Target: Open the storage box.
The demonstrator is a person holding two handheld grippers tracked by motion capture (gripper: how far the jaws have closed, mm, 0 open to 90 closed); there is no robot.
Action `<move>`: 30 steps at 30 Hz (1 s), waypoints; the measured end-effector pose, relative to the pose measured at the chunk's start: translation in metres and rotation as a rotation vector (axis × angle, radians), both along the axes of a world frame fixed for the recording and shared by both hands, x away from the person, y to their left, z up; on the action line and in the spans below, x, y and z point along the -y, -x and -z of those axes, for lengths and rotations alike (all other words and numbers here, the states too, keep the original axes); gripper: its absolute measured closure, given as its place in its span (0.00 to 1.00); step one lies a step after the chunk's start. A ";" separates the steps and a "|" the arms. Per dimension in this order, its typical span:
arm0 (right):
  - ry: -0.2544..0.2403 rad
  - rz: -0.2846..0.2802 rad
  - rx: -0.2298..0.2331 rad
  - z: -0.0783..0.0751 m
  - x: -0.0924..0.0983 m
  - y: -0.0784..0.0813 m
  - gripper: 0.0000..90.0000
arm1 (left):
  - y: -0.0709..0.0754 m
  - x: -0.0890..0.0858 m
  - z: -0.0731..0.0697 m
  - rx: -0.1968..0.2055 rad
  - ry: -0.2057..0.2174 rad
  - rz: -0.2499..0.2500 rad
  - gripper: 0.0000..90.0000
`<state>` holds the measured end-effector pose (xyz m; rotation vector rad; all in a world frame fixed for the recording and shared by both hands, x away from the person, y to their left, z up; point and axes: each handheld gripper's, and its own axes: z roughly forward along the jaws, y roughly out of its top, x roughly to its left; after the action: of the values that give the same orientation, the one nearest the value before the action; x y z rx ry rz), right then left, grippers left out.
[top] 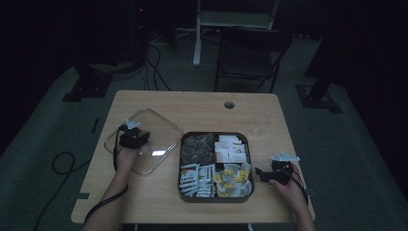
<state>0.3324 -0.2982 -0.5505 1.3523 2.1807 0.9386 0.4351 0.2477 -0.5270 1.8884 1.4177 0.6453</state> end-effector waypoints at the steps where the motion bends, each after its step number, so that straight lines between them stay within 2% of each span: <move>1: 0.000 0.000 0.000 0.000 0.000 0.000 0.12 | -0.001 0.000 0.001 -0.005 0.006 0.000 0.66; 11: 0.000 0.000 0.000 0.000 0.000 0.000 0.12 | -0.006 0.007 0.007 -0.015 -0.018 0.011 0.66; 16: 0.000 0.000 0.000 0.000 0.000 0.000 0.12 | -0.008 0.007 0.005 -0.035 -0.012 0.051 0.66; 18: 0.000 0.000 0.000 0.000 0.000 0.000 0.12 | -0.007 0.005 0.005 -0.038 0.017 0.062 0.65; 20: 0.000 0.000 0.000 0.000 0.000 0.000 0.12 | -0.006 0.003 0.003 -0.024 0.037 0.063 0.62; 21: 0.000 0.000 0.000 0.000 0.000 0.000 0.12 | -0.005 0.003 0.000 -0.011 0.033 0.066 0.60; 25: 0.000 0.000 0.000 0.000 0.000 0.000 0.12 | -0.003 0.003 -0.004 -0.002 0.031 0.071 0.56; 28: 0.000 0.000 0.000 0.000 0.000 0.000 0.12 | -0.001 0.001 -0.006 0.003 0.041 0.073 0.52; 30: 0.000 0.000 0.000 0.000 0.000 0.000 0.12 | 0.001 -0.001 -0.008 0.000 0.062 0.076 0.51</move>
<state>0.3324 -0.2982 -0.5505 1.3520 2.1807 0.9386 0.4344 0.2492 -0.5192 1.8839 1.3434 0.5587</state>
